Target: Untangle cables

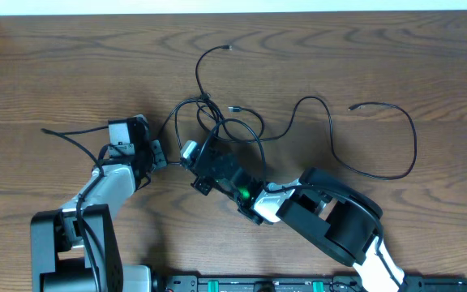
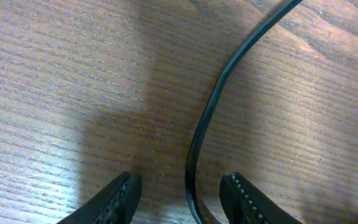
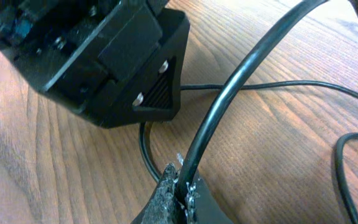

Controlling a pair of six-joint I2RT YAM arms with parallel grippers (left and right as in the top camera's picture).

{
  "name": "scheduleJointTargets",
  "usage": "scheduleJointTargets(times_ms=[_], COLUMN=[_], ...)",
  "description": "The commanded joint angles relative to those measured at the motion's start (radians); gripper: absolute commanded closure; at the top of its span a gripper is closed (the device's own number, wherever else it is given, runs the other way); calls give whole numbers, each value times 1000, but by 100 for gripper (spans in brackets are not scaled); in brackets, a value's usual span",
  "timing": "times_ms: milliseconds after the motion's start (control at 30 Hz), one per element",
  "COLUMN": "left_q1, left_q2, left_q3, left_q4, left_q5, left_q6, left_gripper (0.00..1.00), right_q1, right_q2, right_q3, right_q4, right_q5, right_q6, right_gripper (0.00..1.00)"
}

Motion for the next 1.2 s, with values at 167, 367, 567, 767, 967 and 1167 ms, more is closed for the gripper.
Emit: scheduleJointTargets(times_ms=[167, 367, 567, 767, 967, 1167], left_q1=[-5, -5, -5, -4, -4, -4], left_q2=[64, 64, 64, 64, 64, 64], left_q3=[-85, -97, -97, -97, -97, -97], left_q4=[-73, -77, -92, -94, -91, -72], left_q5=[-58, -145, -227, -227, -227, -227], left_q6=[11, 11, 11, 11, 45, 53], left_gripper=[53, 57, 66, 72, 88, 92], right_q1=[0, 2, 2, 2, 2, 1], right_q2=[-2, -2, -2, -2, -2, -44], right_q3=[8, 8, 8, 8, 8, 6], right_q4=[3, -6, 11, -1, 6, 2], right_q5=[22, 19, 19, 19, 20, 97], right_q6=[-8, -8, -7, -4, -5, -35], right_gripper=[99, 99, 99, 99, 99, 99])
